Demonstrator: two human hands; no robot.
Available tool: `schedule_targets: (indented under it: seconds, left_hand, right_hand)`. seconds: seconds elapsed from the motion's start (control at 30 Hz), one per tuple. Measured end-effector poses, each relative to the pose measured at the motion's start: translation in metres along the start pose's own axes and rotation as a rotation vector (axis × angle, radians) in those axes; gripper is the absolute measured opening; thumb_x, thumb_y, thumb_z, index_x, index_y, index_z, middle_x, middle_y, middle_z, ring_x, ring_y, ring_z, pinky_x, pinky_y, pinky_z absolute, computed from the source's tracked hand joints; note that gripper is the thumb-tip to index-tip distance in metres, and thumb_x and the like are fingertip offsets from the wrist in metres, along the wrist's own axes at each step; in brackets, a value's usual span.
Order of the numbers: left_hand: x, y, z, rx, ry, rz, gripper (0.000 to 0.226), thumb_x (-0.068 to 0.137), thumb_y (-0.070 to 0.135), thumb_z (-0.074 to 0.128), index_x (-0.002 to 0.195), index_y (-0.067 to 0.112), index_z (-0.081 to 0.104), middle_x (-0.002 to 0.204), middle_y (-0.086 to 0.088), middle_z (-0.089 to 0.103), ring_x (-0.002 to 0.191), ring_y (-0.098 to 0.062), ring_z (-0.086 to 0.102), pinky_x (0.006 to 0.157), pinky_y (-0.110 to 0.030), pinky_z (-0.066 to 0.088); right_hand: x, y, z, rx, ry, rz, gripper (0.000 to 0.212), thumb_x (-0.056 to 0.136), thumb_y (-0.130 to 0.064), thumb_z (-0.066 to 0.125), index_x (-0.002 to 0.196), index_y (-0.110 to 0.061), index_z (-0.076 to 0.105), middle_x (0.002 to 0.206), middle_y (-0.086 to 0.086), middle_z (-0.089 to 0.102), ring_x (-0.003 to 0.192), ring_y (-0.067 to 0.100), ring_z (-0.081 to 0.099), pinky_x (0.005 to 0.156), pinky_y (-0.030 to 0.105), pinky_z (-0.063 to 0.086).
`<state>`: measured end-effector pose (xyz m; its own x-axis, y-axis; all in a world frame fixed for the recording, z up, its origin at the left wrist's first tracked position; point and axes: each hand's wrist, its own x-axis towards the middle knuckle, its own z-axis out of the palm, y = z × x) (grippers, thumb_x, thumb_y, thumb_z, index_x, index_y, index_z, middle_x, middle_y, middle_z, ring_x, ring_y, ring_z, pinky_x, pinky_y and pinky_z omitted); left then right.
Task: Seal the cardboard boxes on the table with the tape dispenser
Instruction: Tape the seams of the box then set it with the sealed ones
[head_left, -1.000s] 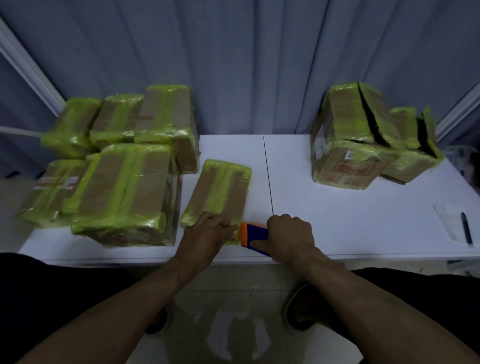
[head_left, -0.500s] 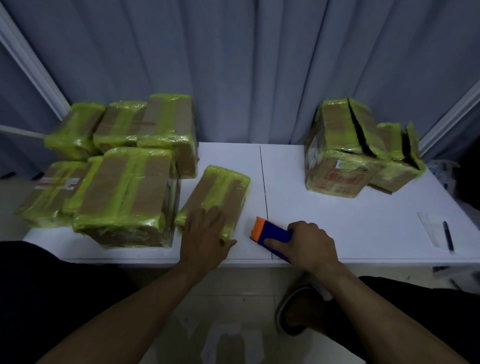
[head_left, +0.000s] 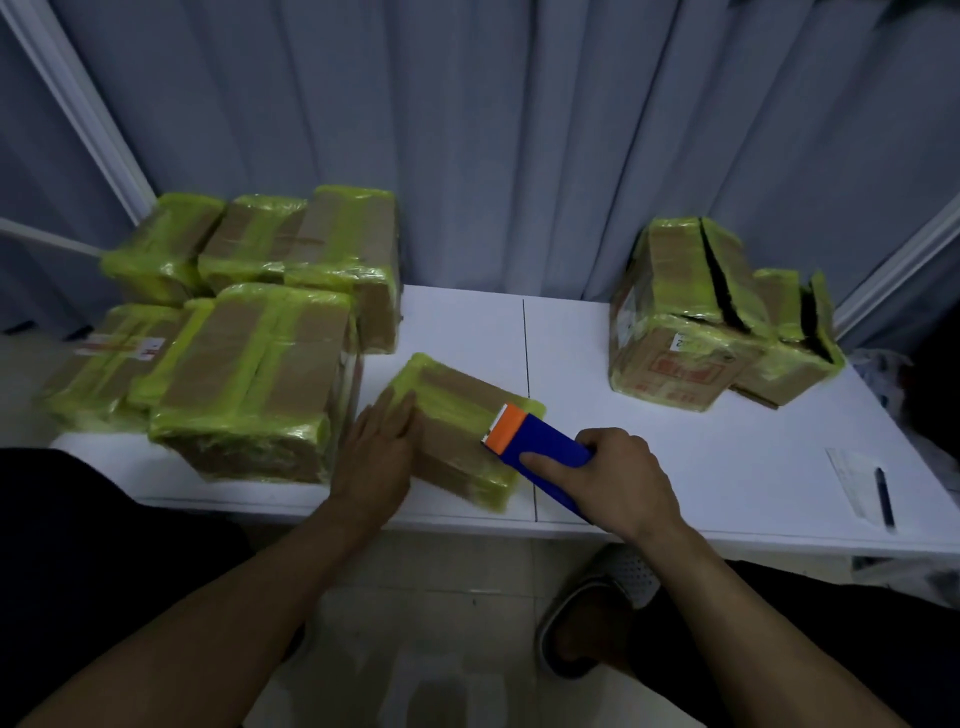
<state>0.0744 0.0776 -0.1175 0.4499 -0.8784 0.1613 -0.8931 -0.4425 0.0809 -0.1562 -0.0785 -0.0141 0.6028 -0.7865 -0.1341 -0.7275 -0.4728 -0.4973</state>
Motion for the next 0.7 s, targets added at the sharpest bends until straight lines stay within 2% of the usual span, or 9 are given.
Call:
schedule_targets:
  seconds: [0.07, 0.13, 0.23, 0.3, 0.33, 0.43, 0.53, 0.6, 0.7]
  left_hand:
    - [-0.002, 0.004, 0.0, -0.105, 0.058, -0.009, 0.05, 0.078, 0.02, 0.055, 0.126, 0.011, 0.065, 0.148, -0.012, 0.049, 0.135, -0.043, 0.044, 0.103, -0.059, 0.044]
    - [-0.006, 0.027, -0.007, -0.177, 0.063, 0.016, 0.048, 0.087, 0.033, 0.038, 0.122, 0.014, 0.066, 0.142, -0.011, 0.054, 0.13, -0.039, 0.047, 0.107, -0.053, 0.04]
    - [-0.017, 0.077, -0.011, -0.123, -0.065, 0.107, 0.066, 0.088, 0.061, 0.032, 0.134, 0.02, 0.055, 0.145, -0.005, 0.05, 0.131, -0.027, 0.046, 0.107, -0.044, 0.035]
    - [-0.019, 0.094, -0.006, -0.116, -0.101, 0.029, 0.083, 0.081, 0.081, 0.034, 0.138, 0.023, 0.052, 0.146, -0.001, 0.048, 0.131, -0.024, 0.046, 0.103, -0.042, 0.039]
    - [-0.018, 0.095, -0.004, -0.102, -0.086, 0.005, 0.084, 0.079, 0.082, 0.038, 0.136, 0.023, 0.053, 0.145, 0.0, 0.049, 0.129, -0.023, 0.047, 0.101, -0.041, 0.041]
    - [-0.012, 0.086, 0.003, -0.065, -0.045, 0.088, 0.06, 0.085, 0.053, 0.057, 0.136, 0.021, 0.051, 0.143, -0.004, 0.05, 0.126, -0.024, 0.047, 0.1, -0.039, 0.044]
    - [-0.008, 0.075, 0.007, -0.141, -0.041, 0.166, 0.049, 0.08, 0.03, 0.066, 0.127, 0.017, 0.058, 0.138, -0.006, 0.054, 0.121, -0.025, 0.052, 0.094, -0.037, 0.048]
    - [-0.003, 0.065, 0.008, -0.229, -0.033, 0.175, 0.05, 0.074, 0.017, 0.071, 0.123, 0.017, 0.062, 0.137, -0.004, 0.056, 0.121, -0.026, 0.053, 0.088, -0.038, 0.052]
    - [-0.001, 0.049, 0.004, -0.298, -0.033, 0.102, 0.068, 0.064, -0.002, 0.073, 0.127, 0.019, 0.064, 0.14, 0.0, 0.056, 0.125, -0.029, 0.048, 0.083, -0.042, 0.054]
  right_hand:
    - [0.0, 0.001, 0.0, 0.006, 0.003, 0.004, 0.052, 0.075, -0.077, 0.071, 0.076, -0.025, 0.063, 0.071, -0.013, 0.065, 0.065, 0.005, 0.065, 0.056, 0.024, 0.05]
    - [0.002, 0.005, 0.002, 0.021, 0.025, 0.025, 0.055, 0.074, -0.078, 0.07, 0.074, -0.024, 0.064, 0.069, -0.011, 0.067, 0.063, 0.007, 0.066, 0.057, 0.027, 0.054]
    - [0.006, 0.012, 0.004, 0.069, 0.022, 0.056, 0.056, 0.075, -0.077, 0.07, 0.071, -0.021, 0.066, 0.066, -0.007, 0.067, 0.061, 0.01, 0.067, 0.06, 0.031, 0.057]
    - [0.006, 0.018, 0.006, 0.12, 0.022, 0.082, 0.055, 0.077, -0.073, 0.071, 0.072, -0.019, 0.068, 0.066, -0.004, 0.068, 0.061, 0.011, 0.067, 0.06, 0.031, 0.055]
    - [0.006, 0.02, 0.007, 0.144, 0.031, 0.092, 0.054, 0.078, -0.071, 0.072, 0.073, -0.017, 0.068, 0.067, -0.003, 0.069, 0.062, 0.012, 0.068, 0.06, 0.031, 0.054]
    - [0.007, 0.023, 0.011, 0.114, 0.041, 0.085, 0.056, 0.082, -0.071, 0.067, 0.075, -0.016, 0.065, 0.069, -0.003, 0.067, 0.063, 0.012, 0.067, 0.059, 0.029, 0.054]
    - [0.007, 0.024, 0.014, 0.027, 0.036, 0.058, 0.056, 0.088, -0.073, 0.058, 0.078, -0.018, 0.059, 0.072, -0.004, 0.064, 0.065, 0.012, 0.064, 0.057, 0.029, 0.052]
    - [0.008, 0.024, 0.014, 0.034, 0.025, 0.062, 0.057, 0.09, -0.074, 0.053, 0.08, -0.018, 0.056, 0.074, -0.003, 0.063, 0.067, 0.013, 0.063, 0.056, 0.028, 0.046]
    - [0.008, 0.022, 0.013, 0.06, -0.001, 0.045, 0.057, 0.091, -0.073, 0.052, 0.08, -0.017, 0.054, 0.075, -0.002, 0.062, 0.068, 0.014, 0.061, 0.056, 0.028, 0.042]
